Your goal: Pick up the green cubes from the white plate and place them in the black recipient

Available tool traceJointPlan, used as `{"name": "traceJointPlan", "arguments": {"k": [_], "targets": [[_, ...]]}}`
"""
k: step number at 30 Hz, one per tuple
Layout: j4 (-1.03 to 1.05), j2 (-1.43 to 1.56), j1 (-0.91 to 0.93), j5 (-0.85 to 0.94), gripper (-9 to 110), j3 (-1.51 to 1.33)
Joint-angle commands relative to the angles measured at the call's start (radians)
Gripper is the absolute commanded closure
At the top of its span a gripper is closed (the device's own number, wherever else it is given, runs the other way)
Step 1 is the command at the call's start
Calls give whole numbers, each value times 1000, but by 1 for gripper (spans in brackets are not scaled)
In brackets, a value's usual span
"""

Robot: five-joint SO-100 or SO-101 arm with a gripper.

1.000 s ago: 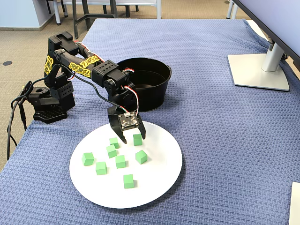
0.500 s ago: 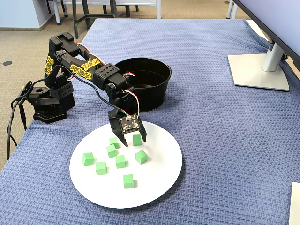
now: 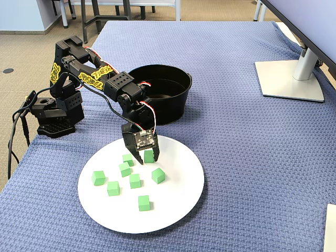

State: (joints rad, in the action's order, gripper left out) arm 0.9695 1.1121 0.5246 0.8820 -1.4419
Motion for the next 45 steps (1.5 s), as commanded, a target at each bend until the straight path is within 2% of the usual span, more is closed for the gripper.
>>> {"name": "traceJointPlan", "arguments": {"k": [1, 5, 8, 14, 34, 45], "targets": [[-17, 43, -18, -15, 100, 6], [-23, 43, -17, -23, 101, 9], [-18, 40, -17, -14, 83, 9], [3, 37, -18, -3, 74, 21], [2, 135, -52, -23, 83, -98], [-28, 120, -41, -38, 101, -81]]}}
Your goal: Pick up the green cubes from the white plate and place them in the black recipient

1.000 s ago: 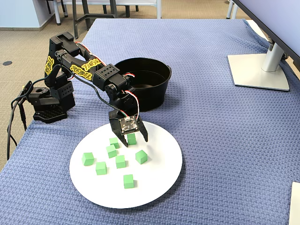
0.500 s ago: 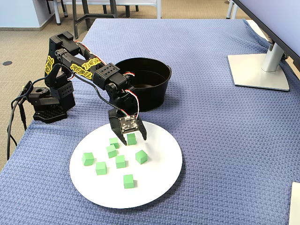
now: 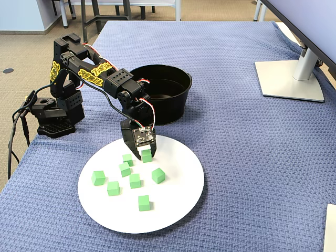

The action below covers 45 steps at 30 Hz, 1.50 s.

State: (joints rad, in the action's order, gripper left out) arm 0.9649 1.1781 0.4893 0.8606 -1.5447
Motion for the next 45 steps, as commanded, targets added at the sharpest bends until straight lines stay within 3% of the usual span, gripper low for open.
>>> {"name": "traceJointPlan", "arguments": {"k": [1, 7, 19, 29, 36, 42, 43, 45], "targets": [[-23, 52, -5, -20, 101, 25], [5, 109, 2, -67, 101, 20], [301, 742, -18, -333, 101, -98], [222, 1063, -365, -664, 102, -288], [89, 925, -713, -756, 102, -383], [18, 796, -813, -807, 102, -380], [18, 782, -815, -802, 95, -379], [23, 782, -828, -747, 63, -390]]}}
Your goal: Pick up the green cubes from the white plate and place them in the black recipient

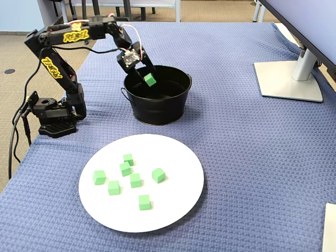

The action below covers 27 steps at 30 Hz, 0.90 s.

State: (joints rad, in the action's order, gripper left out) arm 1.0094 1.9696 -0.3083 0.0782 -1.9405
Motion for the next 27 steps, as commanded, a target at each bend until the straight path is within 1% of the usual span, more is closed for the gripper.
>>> {"name": "traceJointPlan", "arguments": {"k": [1, 3, 8, 11, 15, 17, 19, 23, 27], "targets": [[-12, -2, -32, 54, 59, 3], [3, 14, -26, 72, 55, 8], [52, -2, 28, 87, 57, 124], [100, 15, 97, 120, 60, 207], [222, -9, 316, 150, 63, 334], [268, -57, 437, 196, 69, 374], [259, -91, 549, 255, 72, 373], [264, -192, 718, 449, 71, 376], [199, -296, 839, 529, 71, 376]]}}
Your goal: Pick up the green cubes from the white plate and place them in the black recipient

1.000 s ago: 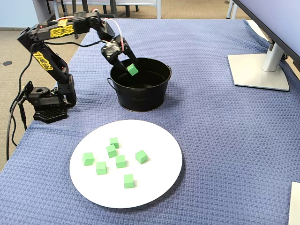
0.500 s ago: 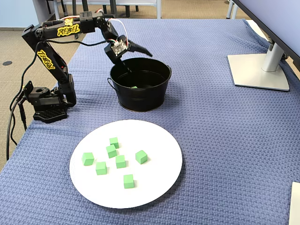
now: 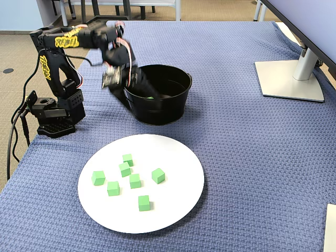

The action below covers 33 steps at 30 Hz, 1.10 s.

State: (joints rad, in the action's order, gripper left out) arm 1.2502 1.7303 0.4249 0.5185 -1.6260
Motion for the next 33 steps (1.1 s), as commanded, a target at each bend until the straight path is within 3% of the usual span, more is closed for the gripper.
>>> {"name": "traceJointPlan", "arguments": {"k": [1, 7, 15, 33], "targets": [[-58, -83, 118, 109, 71, 54], [-156, -187, 147, 259, 71, -43], [-124, -249, 183, 426, 72, -35], [-123, -333, 253, 597, 73, 26]]}}
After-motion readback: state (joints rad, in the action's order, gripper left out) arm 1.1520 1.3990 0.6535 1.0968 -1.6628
